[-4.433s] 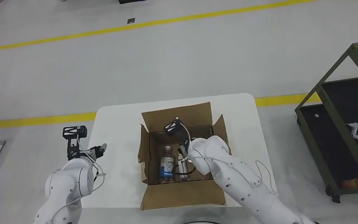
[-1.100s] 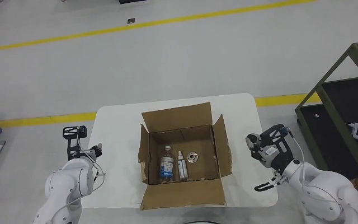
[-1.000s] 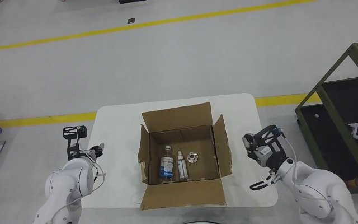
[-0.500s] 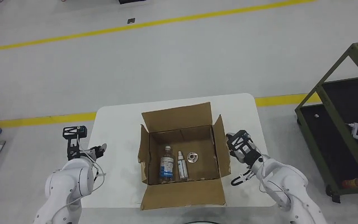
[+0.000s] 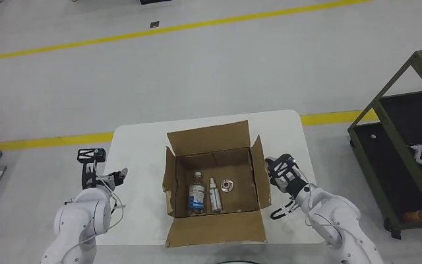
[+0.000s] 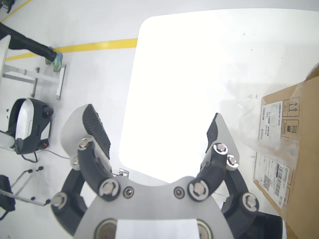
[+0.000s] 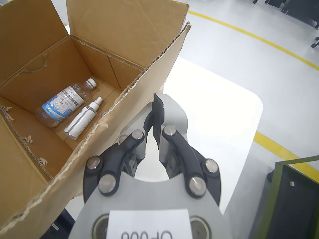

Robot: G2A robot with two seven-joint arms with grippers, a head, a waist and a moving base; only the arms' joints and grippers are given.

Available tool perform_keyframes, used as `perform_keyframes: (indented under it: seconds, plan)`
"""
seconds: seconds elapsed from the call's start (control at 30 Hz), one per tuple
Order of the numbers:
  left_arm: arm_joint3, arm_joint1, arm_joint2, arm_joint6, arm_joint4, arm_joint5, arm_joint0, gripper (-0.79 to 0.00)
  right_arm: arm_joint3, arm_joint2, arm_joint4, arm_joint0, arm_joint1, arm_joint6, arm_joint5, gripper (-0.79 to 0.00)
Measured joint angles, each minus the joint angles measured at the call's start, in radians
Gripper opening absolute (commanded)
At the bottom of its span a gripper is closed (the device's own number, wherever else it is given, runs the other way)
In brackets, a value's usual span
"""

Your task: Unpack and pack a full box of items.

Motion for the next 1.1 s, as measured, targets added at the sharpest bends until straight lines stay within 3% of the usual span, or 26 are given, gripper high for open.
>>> perform_keyframes:
  seconds: [0.23, 0.5, 1.1]
  plan:
    - [-0.019, -0.001, 0.045, 0.13, 0.036, -0.123, 0.063, -0.785, 0.029, -0.052, 0.011, 0.02, -0.001, -0.07, -0.035, -0.785]
    - [0.032, 0.0, 0.108, 0.321, 0.113, -0.264, 0.108, -0.785, 0.075, -0.134, -0.014, 0.068, -0.003, -0.098, -0.076, -0.785]
    - [0.045, -0.002, 0.111, 0.365, 0.132, -0.255, 0.104, -0.785, 0.143, -0.21, 0.058, 0.143, -0.004, 0.128, -0.081, -0.785]
